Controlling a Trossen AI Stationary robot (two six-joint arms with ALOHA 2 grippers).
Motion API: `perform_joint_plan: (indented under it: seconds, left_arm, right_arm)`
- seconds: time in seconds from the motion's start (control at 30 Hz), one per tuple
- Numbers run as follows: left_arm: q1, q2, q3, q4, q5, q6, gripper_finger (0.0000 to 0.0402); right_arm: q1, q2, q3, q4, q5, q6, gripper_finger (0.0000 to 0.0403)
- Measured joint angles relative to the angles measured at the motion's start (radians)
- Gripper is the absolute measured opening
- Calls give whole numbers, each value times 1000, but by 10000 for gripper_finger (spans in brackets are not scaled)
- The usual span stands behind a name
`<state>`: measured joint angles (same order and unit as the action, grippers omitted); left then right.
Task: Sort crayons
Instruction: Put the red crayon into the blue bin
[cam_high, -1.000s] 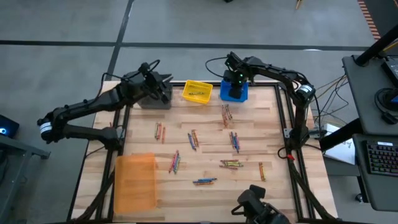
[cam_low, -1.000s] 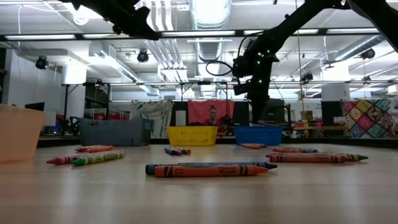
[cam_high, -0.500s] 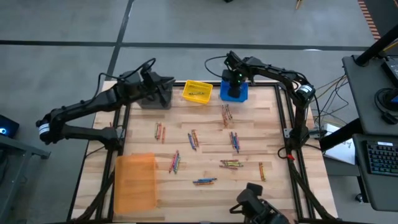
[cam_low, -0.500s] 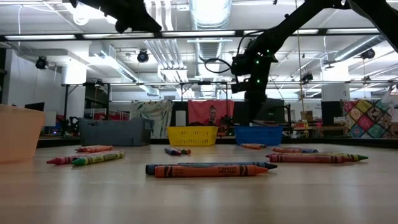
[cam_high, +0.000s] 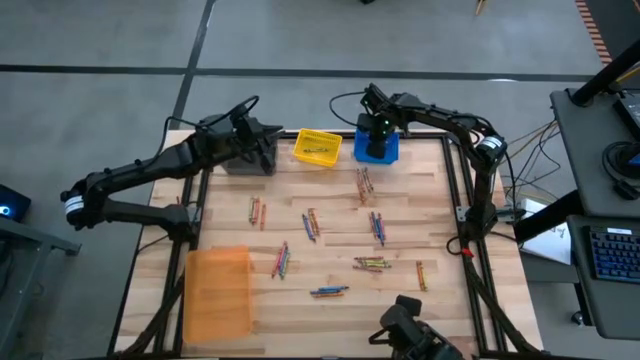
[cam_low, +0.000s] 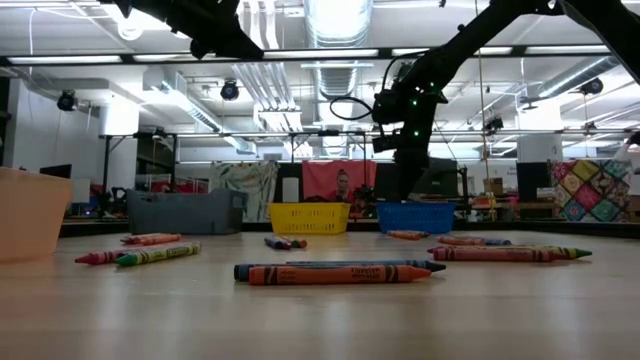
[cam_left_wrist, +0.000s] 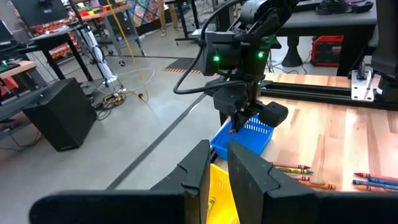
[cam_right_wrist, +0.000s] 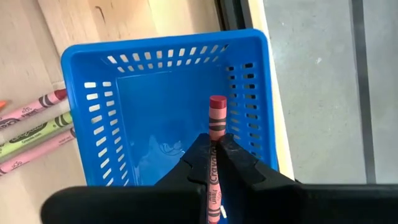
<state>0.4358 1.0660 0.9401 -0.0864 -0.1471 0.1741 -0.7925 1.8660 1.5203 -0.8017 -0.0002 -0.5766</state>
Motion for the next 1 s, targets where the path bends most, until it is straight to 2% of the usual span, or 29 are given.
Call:
perform_joint_plan:
  seconds: [0.23,0.6,1.0]
  left_arm:
    - [0,2,0,1,0,0,39]
    - [0,2,0,1,0,0,39]
    - [0,2,0,4,0,0,39]
  right_arm:
    - [0,0,-4,13,-1,17,13]
    - [0,0,-86,95,-7,-6,13]
    - [0,1,-100,209,-10,8,13]
